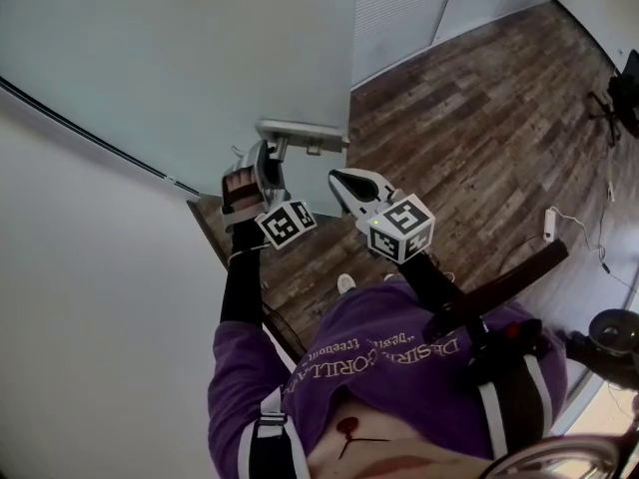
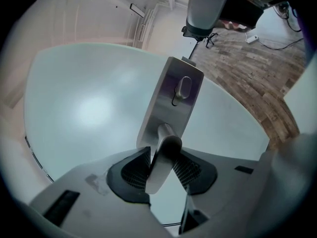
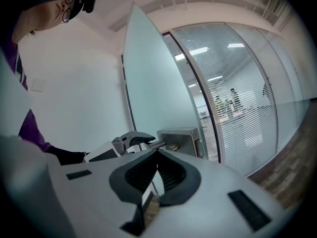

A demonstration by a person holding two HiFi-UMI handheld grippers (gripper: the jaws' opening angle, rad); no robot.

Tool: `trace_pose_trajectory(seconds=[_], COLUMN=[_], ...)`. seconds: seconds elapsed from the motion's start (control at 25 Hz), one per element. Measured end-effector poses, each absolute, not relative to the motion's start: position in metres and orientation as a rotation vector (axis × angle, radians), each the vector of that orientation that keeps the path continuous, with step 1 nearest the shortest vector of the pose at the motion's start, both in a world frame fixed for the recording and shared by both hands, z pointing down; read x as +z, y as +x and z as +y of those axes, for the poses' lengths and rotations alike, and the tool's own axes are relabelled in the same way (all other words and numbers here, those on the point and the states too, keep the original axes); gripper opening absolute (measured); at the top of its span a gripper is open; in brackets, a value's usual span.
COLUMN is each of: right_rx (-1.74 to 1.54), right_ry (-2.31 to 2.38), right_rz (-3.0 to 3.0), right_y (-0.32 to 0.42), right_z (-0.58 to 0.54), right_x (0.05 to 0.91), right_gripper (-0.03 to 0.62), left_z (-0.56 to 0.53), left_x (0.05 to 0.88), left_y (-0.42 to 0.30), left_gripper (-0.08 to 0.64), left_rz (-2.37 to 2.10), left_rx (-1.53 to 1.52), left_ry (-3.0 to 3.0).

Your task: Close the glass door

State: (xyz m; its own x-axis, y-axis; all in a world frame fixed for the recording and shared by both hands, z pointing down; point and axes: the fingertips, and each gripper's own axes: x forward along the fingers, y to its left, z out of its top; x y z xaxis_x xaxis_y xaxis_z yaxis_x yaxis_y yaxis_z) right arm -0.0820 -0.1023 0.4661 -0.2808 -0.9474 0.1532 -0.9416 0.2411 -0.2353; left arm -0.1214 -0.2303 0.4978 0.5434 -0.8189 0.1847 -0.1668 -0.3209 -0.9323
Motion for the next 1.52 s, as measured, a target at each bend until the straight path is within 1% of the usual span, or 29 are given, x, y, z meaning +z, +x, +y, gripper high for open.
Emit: trace_pose_trajectory(seconds=[0.32,0.52,0.72,1.08,1.28,1.52], right_rx=[-0.451,-0.471,-0.499,-0.463,-0.489,-0.498], right_ry=[-1.908,-1.937,-1.928,-1.847,-1.831,-1.787], right_rz=[2.428,2.408,2.400,2.465,2.466,2.489], right_y=[-0.081,-0.074,-0.050,-0.025,0.012,0.029], right_z=[-0.105,-0.100,-0.110,-0.128,-0.146,-0.158], right_x=[0.476,0.482,0.483,0.485,0.467,0.465], right_gripper=[-0.003,-0.003,-0.003,-0.003,-0.003,-0.003], left_z=[-0.241,-0.250,-0.267,-0.279,-0.301,-0.319], left_x=[0.509,0.510,0.508,0.520,0.509,0.509], left_y=[-0.110,-0.102,-0.079,-0.065,-0.042,-0.030], left_gripper=[0.124,0.124,0.124,0.124,0.124,0.124], left_rz=[0.698,0.710,0.736,0.800,0.807,0.824], left_rx=[-0.909,-0.930,-0.930,-0.972,-1.033,-1.078], left_ry=[-1.832,-1.846,-1.848,-1.839,-1.825,-1.816])
